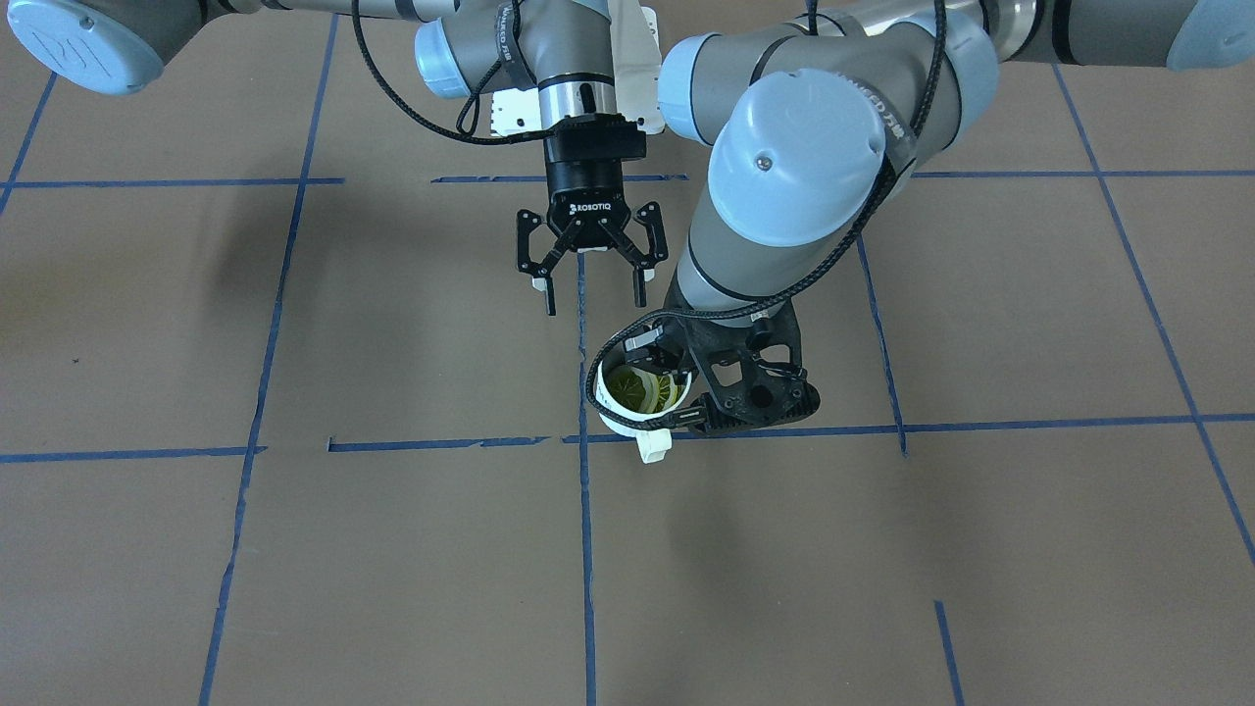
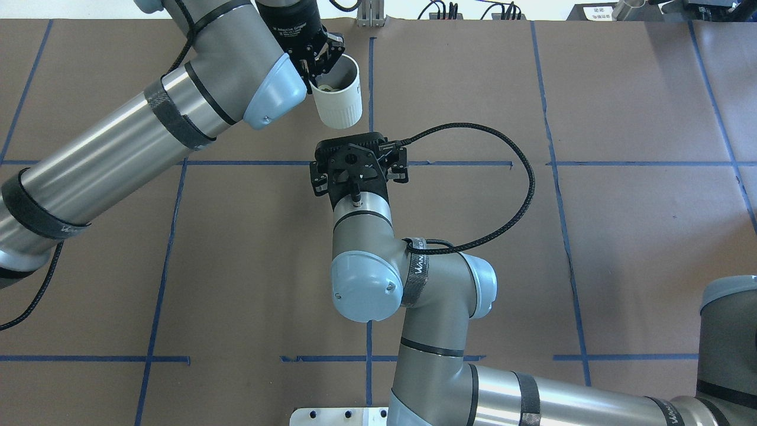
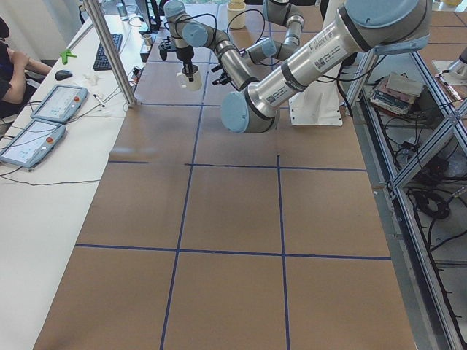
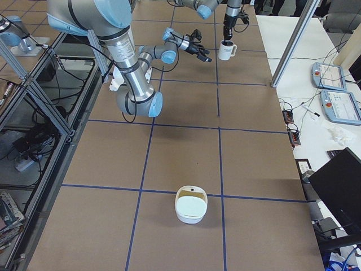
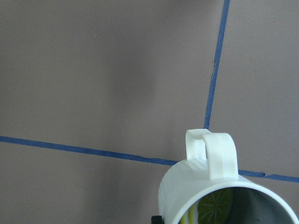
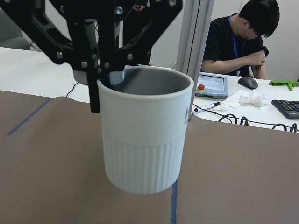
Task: Left arm hands cup to right arm to dump lemon
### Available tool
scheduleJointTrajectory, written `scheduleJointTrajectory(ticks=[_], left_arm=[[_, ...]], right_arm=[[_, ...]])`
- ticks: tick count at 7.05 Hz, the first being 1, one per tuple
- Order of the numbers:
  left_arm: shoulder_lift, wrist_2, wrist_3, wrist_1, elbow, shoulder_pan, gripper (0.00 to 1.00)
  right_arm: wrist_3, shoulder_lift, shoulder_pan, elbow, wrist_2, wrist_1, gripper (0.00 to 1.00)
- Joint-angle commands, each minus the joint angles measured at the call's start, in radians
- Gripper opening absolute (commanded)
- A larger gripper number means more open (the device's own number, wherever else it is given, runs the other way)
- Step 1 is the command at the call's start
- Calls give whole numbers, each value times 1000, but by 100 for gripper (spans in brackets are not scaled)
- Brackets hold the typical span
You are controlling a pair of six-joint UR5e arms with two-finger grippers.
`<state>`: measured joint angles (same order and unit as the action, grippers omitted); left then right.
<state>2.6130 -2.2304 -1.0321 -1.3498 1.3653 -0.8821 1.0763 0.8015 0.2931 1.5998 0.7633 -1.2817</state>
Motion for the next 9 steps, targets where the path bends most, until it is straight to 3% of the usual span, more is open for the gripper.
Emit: scheduleJointTrajectory(ticks=[1, 9], left_arm=[[2, -3, 0, -2, 2, 26, 0], [-16, -87, 1, 4, 37, 43, 0]], right_arm=[[-1, 2, 0, 0, -1, 1, 99], [-16, 8, 0, 0, -1, 2, 99]])
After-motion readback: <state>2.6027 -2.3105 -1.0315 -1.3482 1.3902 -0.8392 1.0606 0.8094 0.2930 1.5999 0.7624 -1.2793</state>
